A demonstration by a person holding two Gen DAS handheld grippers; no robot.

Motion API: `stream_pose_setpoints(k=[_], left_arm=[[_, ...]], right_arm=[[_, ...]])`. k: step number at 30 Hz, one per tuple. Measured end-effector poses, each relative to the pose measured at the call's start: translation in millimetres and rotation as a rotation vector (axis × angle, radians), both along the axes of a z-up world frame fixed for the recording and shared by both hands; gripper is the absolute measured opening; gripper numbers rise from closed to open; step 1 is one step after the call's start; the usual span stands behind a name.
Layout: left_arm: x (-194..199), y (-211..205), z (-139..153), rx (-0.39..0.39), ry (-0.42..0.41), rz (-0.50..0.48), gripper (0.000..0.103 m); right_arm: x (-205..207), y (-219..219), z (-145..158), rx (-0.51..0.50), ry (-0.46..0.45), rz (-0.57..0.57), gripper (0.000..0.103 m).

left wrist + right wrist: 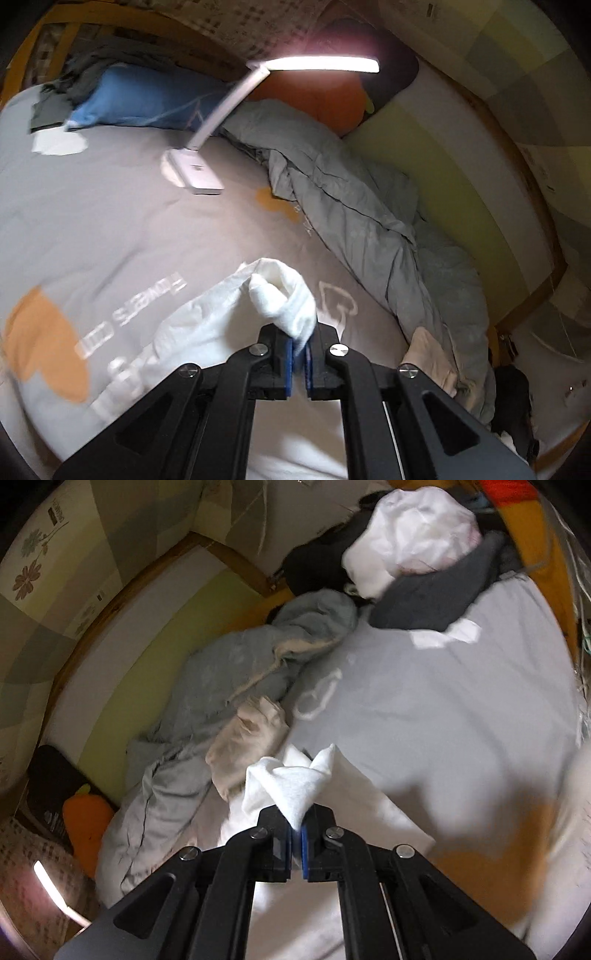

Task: Fold small clothes
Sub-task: 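Grasp the shirt corner with the left gripper while the right gripper grasps it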

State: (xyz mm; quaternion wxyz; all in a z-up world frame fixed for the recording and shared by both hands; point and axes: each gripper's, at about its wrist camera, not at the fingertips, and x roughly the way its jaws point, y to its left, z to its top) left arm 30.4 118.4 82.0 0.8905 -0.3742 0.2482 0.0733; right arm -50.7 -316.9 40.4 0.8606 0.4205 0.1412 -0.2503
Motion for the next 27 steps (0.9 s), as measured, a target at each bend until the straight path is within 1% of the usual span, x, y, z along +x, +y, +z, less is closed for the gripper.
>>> stream_pose_setpoints(k=[1, 5, 8, 10, 12, 15, 17, 20, 22, 23, 24, 25, 27], left_arm=[[17.5, -2.0, -1.5, -0.005, 0.012, -0.010, 0.003], [78.8, -14.4, -9.7, 0.030, 0.073, -0.034, 0.003], [113.8, -17.6, -18.5, 0.055, 0.117, -0.034, 0.004], [132.6, -17.7, -26.3, 0.086, 0.132, -0.032, 0.003], [149.4, -18.7, -36.3, 0.127, 0.165, -0.028, 0.004], [168.6, -23.0, -54.1, 0.177, 0.202, -0.039, 0.004], [182.8, -26.0, -67.6, 0.197, 0.232, -0.047, 0.004], [201.9, -28.8, -83.6, 0.223, 0.272, -0.066, 0.004], [210.1, -27.6, -93.9, 0.228, 0.298, -0.072, 0.004], [212.8, -27.5, -97.5, 0.233, 0.306, -0.079, 0.005], [215.3, -28.0, -99.3, 0.247, 0.316, -0.096, 0.006], [215.6, -28.0, -98.8, 0.256, 0.315, -0.106, 0.007], [208.2, -26.6, -91.3, 0.250, 0.262, -0.134, 0.013]], right_arm=[[10.4, -3.4, 0.4, 0.011, -0.001, -0.004, 0.002], [64.1, -16.2, -2.7, 0.057, 0.039, -0.013, 0.002], [105.7, -26.9, -3.6, 0.090, 0.074, 0.043, 0.002], [133.6, -29.4, -1.4, 0.054, 0.122, 0.094, 0.002], [160.1, -28.4, -2.0, 0.005, 0.177, 0.146, 0.002], [187.7, -27.4, -12.3, -0.035, 0.240, 0.171, 0.002], [203.2, -32.4, -25.2, -0.024, 0.263, 0.182, 0.002], [224.0, -42.7, -46.8, 0.021, 0.294, 0.205, 0.002], [237.0, -46.8, -57.0, 0.029, 0.308, 0.237, 0.002], [245.0, -47.8, -60.5, 0.022, 0.314, 0.270, 0.003], [249.7, -48.9, -62.4, 0.017, 0.333, 0.293, 0.006], [252.4, -50.7, -62.9, 0.019, 0.352, 0.303, 0.007], [249.2, -56.1, -59.8, 0.040, 0.328, 0.335, 0.013]])
